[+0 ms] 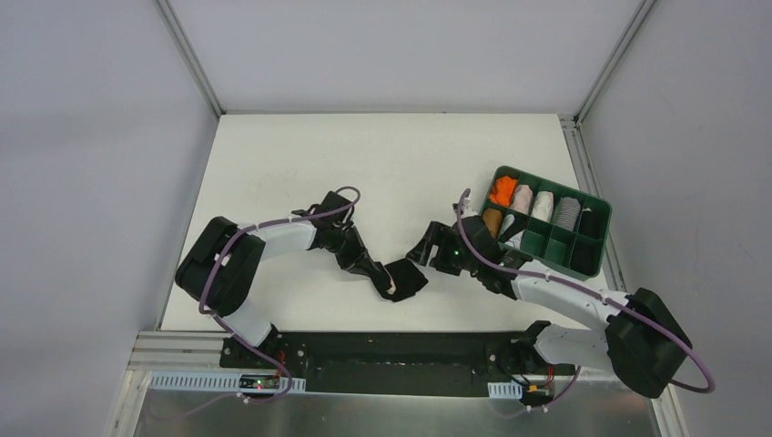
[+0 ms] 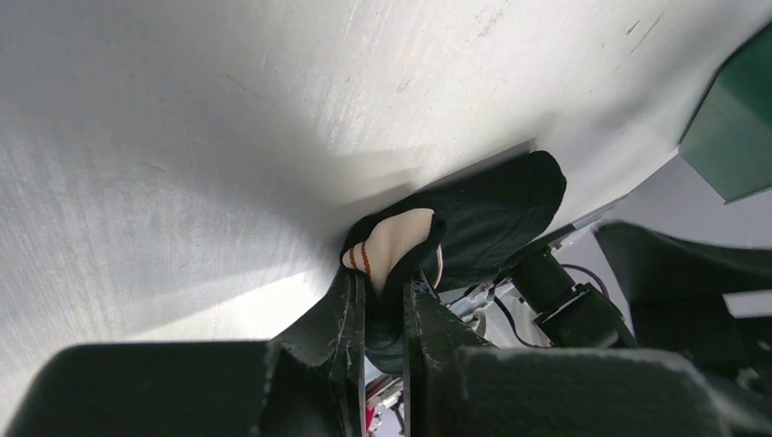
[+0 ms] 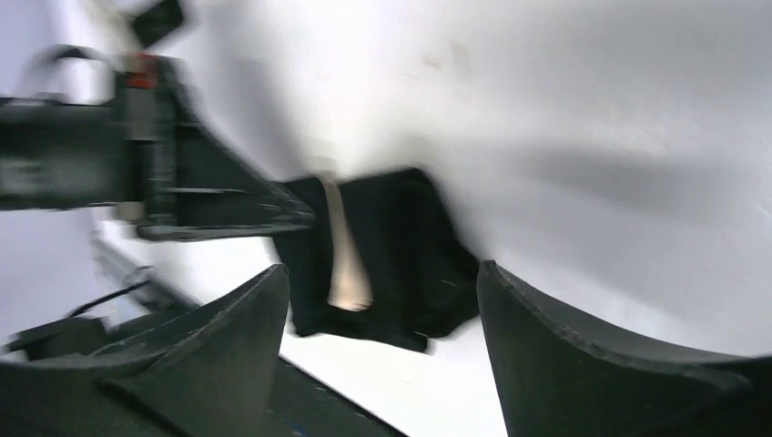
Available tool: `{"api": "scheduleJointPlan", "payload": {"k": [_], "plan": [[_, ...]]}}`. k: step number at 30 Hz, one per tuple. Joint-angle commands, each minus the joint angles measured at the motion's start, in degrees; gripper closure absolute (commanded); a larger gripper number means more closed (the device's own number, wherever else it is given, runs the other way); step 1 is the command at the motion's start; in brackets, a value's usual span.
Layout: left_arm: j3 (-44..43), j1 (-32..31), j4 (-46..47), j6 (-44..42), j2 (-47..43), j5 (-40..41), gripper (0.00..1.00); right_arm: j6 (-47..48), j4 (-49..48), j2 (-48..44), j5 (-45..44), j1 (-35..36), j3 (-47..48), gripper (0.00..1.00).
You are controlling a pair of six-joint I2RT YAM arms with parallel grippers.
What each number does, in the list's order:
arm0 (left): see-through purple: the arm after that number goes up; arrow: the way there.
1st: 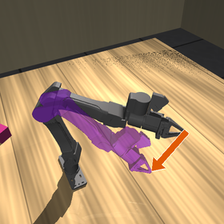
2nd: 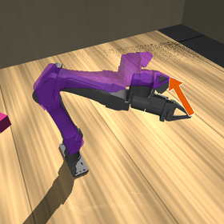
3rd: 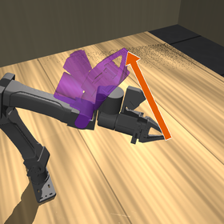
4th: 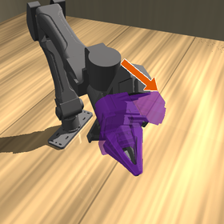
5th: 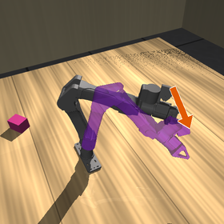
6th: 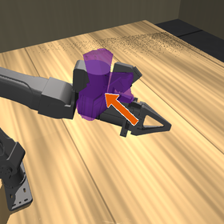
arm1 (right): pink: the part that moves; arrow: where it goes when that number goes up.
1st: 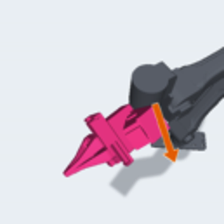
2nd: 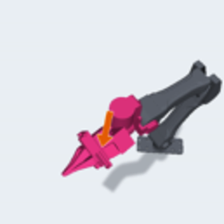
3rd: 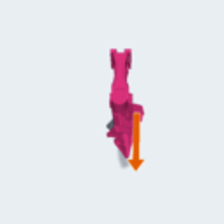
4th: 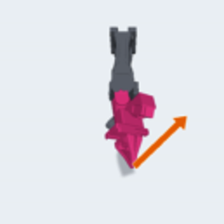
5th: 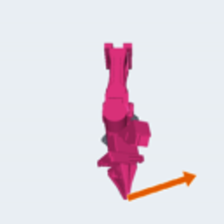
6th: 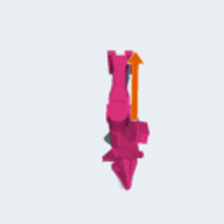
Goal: Roll the underwear
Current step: Roll the underwear to the center of the board.
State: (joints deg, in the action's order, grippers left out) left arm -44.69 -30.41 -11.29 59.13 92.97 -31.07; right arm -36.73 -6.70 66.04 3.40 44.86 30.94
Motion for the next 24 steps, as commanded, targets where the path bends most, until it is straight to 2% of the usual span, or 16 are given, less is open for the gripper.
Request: {"api": "scheduleJointPlan", "payload": {"k": [1,11,14,15,21,24], "plan": [[1.5,-0.5,-2.5,-0.9,-1.6,3.4,1.0,-1.8,16.9,3.1,-6.1,0.0,0.3,0.22],[1.8,-0.5,-2.5,-0.7,-2.2,3.3,1.0,-7.0,3.7,10.4,3.5,0.1,-0.5,0.2],[1.8,-0.5,-2.5,-0.6,-2.5,3.3,1.0,-6.8,2.1,12.9,4.7,0.1,0.0,0.26],[1.8,-0.5,-2.5,-0.5,-2.5,3.3,1.0,-6.4,1.9,13.8,4.9,0.1,0.3,0.32],[2.0,-0.5,-2.5,-0.9,-3.1,3.4,1.0,-3.1,1.9,20.4,8.1,-0.1,3.7,0.97],[2.2,-0.5,-2.5,-1.5,-3.6,3.1,1.0,-1.2,1.9,22.6,8.6,-0.3,5.0,1.0]]}}
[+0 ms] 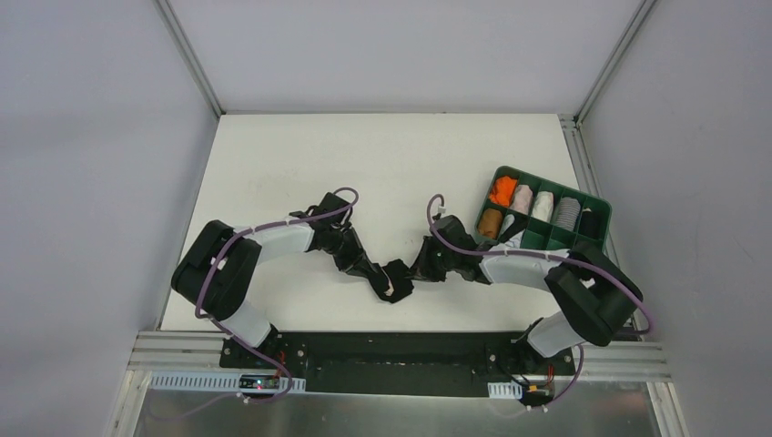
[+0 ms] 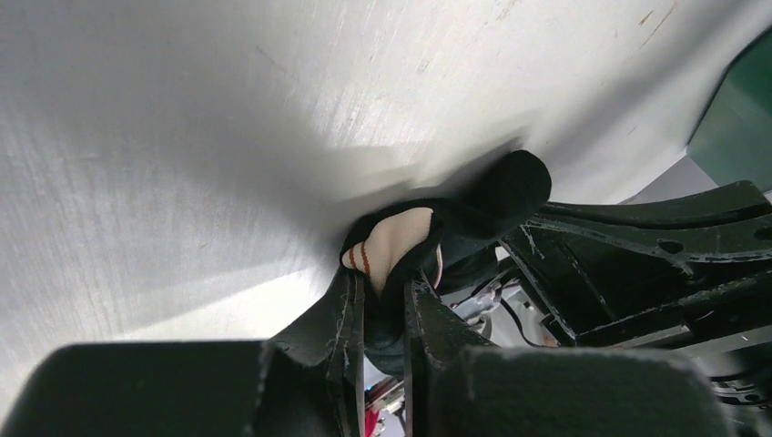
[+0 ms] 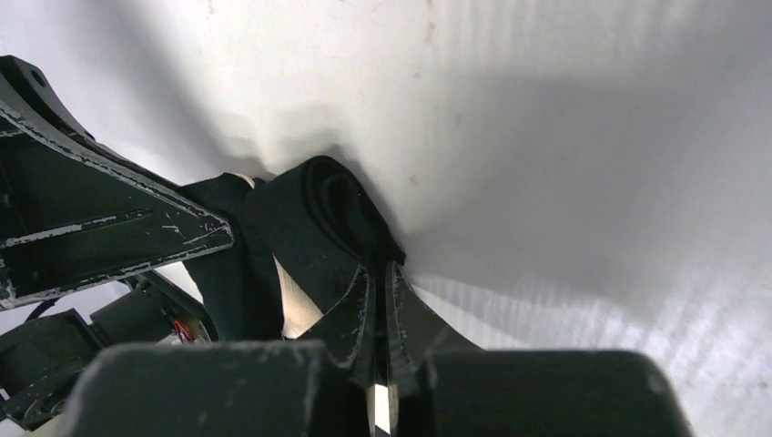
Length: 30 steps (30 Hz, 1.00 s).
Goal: Roll the underwear
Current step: Roll the underwear to the center of the board.
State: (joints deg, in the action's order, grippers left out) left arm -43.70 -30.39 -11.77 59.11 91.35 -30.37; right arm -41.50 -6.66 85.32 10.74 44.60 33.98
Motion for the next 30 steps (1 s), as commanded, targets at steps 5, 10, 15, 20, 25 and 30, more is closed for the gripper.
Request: {"api": "scheduleJointPlan", "payload": {"k": [5,10,15,20,25,30], "plan": [[1.8,-0.5,-2.1,-3.2,-4.1,1.7,1.0,8.2,2.8,5.8,0.2,-1.3,3.7,1.0],[2.3,-0.5,-1.9,-3.9,-6.7,2.7,1.0,12.9,5.9,8.8,-0.1,-2.9,6.2,1.0],[5.3,-0.5,1.8,-1.0,-12.1,6.4,1.0,14.2,6.4,9.6,-0.5,-4.1,6.5,1.0],[5.7,-0.5,5.9,-1.8,-10.5,1.4,1.0,14.7,6.3,10.8,-0.1,-4.6,6.6,1.0],[3.9,-0.5,6.9,-4.7,-3.8,-5.0,1.0,16.3,8.4,11.8,0.3,-4.6,8.5,1.0],[1.8,-0.5,6.7,-5.3,0.7,-6.2,1.0,19.2,10.7,11.8,0.1,-4.6,11.0,1.0]]}}
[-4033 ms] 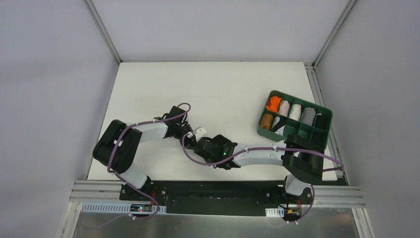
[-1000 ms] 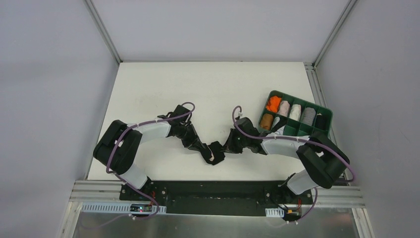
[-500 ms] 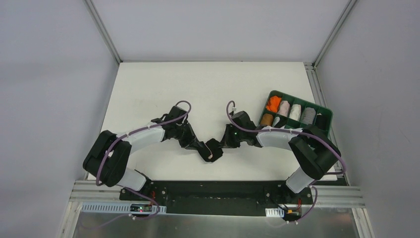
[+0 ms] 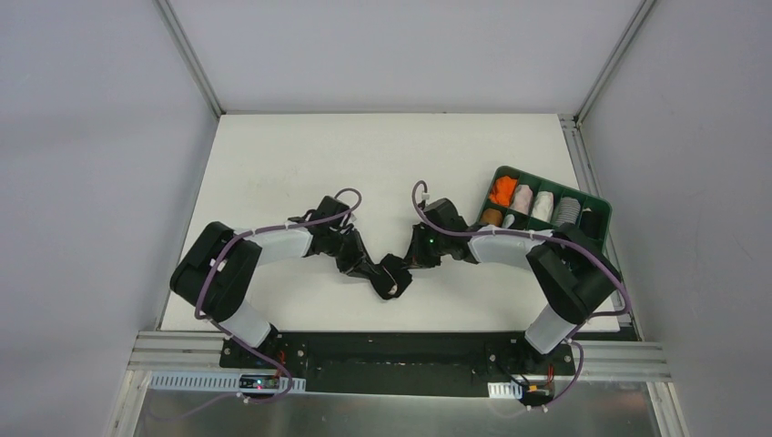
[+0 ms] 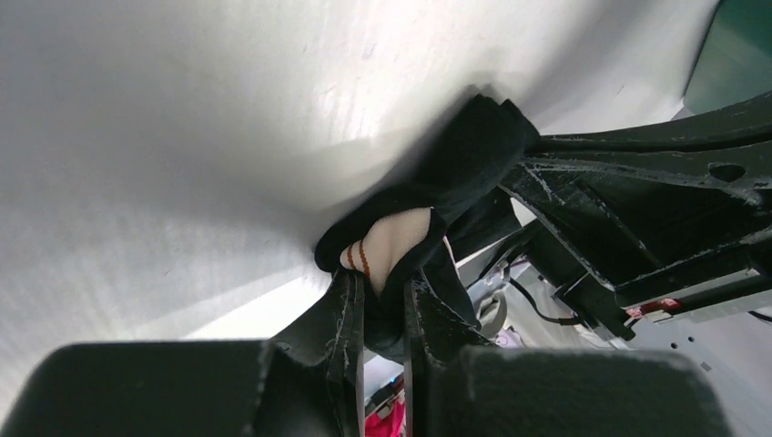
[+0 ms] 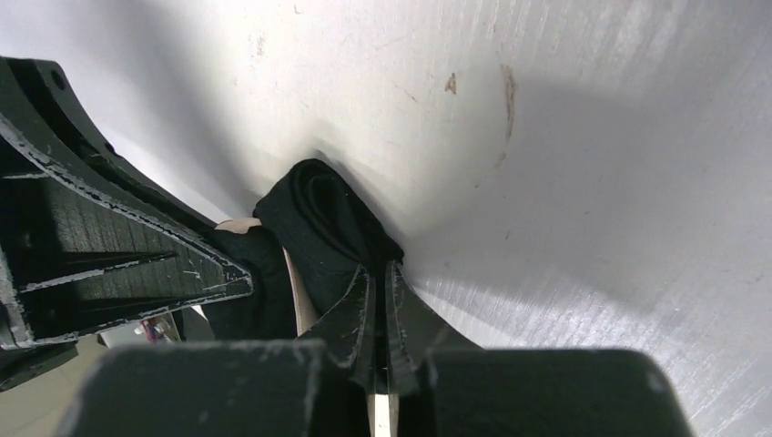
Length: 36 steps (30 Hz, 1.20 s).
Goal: Roll the underwear
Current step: Roll the underwear to the center of the board.
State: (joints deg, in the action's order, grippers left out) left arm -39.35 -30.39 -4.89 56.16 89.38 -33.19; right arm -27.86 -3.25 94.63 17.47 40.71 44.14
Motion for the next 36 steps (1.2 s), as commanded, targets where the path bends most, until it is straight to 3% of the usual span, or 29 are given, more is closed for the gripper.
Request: {"api": "scheduleJointPlan", "payload": {"k": [1,7,10,16,19,23,27,36], "plan": [[-2.9,-0.5,-0.4,-2.0,3.2,-3.3,1.0,6.0,7.8,2.3,-6.6,-0.7,1.1,1.0],[-4.8,-0.5,-4.6,-1.3,2.5,0.2,1.0,7.2,11.5,-1.7,-7.7,-0.7,2.2,1.0],[-5.6,-0.5,-7.8,-1.1,1.8,1.9,1.0,8.1,14.7,-5.8,-8.2,-0.6,3.4,0.67],[-5.8,-0.7,-10.1,-0.5,2.0,3.1,1.0,10.1,17.9,-16.0,-11.6,2.3,4.9,0.48],[-5.9,-0.7,-10.5,-0.4,2.4,3.4,1.0,13.5,19.0,-18.0,-17.8,8.6,6.0,0.42],[-5.7,-0.7,-10.8,0.1,2.6,3.9,1.0,20.9,19.6,-16.7,-28.5,21.1,7.9,0.34],[-5.7,-0.8,-11.0,0.3,2.9,4.1,1.0,27.2,20.1,-12.5,-37.0,29.1,11.1,0.26],[-5.9,-0.8,-11.0,0.6,3.7,3.9,1.0,33.3,19.6,-2.9,-42.8,34.9,16.0,0.2]]}}
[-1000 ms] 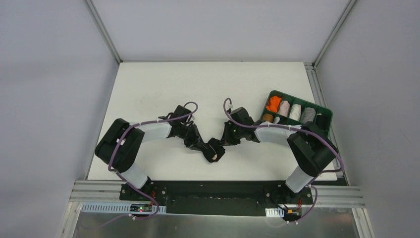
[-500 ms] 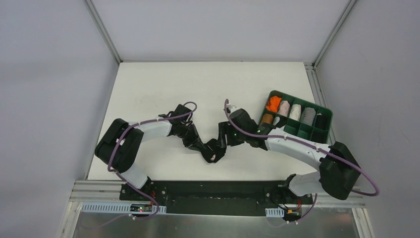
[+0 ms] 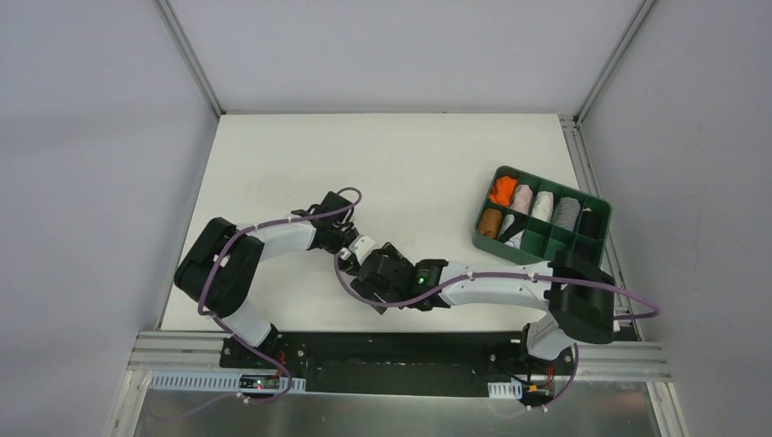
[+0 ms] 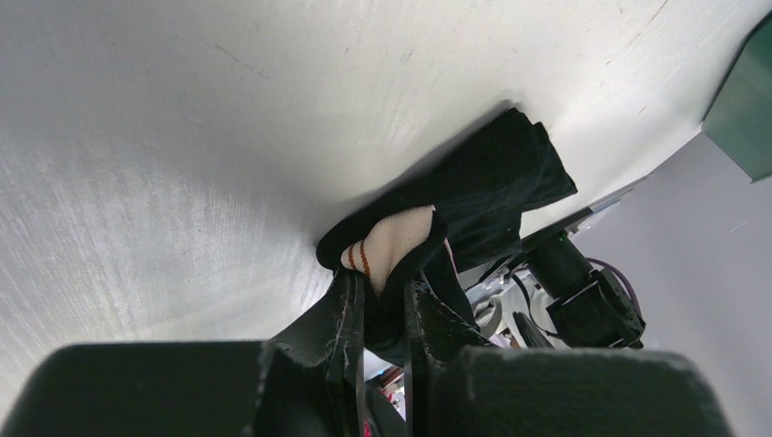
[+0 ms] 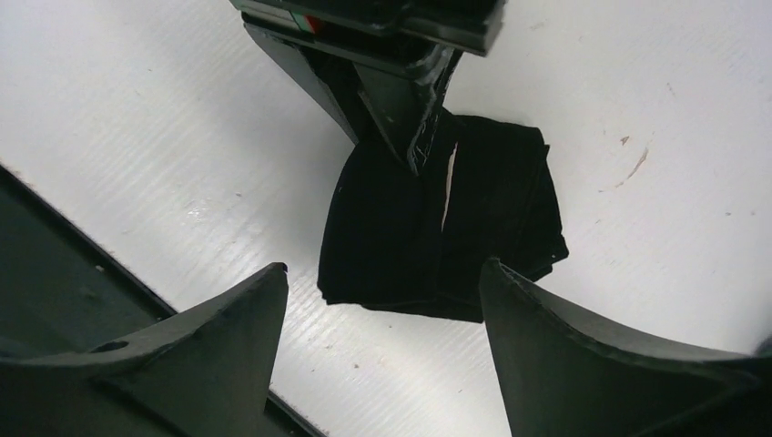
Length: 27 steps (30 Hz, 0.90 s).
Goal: Roll the underwear
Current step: Roll the underwear to the center of the board.
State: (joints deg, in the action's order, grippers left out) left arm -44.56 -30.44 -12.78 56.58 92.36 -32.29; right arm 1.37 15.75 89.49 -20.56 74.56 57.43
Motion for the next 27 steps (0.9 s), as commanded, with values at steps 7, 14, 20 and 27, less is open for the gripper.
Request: {"api": "scheduleJointPlan", "payload": {"k": [7,14,20,27], "plan": [[-0.6,-0.8,-3.1,0.6,0.8,3.1,1.0,4.2,-2.1,6.1,-4.0,1.5,2.4,0.24],[-0.9,-0.8,-3.1,0.8,1.1,3.2,1.0,1.9,-3.7,7.1,-4.3,1.5,1.2,0.65],[-1.1,-0.8,-3.1,1.1,0.7,3.3,1.0,-0.2,-4.4,7.2,-4.5,1.5,0.3,0.93],[-0.6,-0.7,-3.1,1.9,-0.5,3.8,1.0,-7.8,-9.5,3.1,3.6,-1.6,-4.1,1.0]]}}
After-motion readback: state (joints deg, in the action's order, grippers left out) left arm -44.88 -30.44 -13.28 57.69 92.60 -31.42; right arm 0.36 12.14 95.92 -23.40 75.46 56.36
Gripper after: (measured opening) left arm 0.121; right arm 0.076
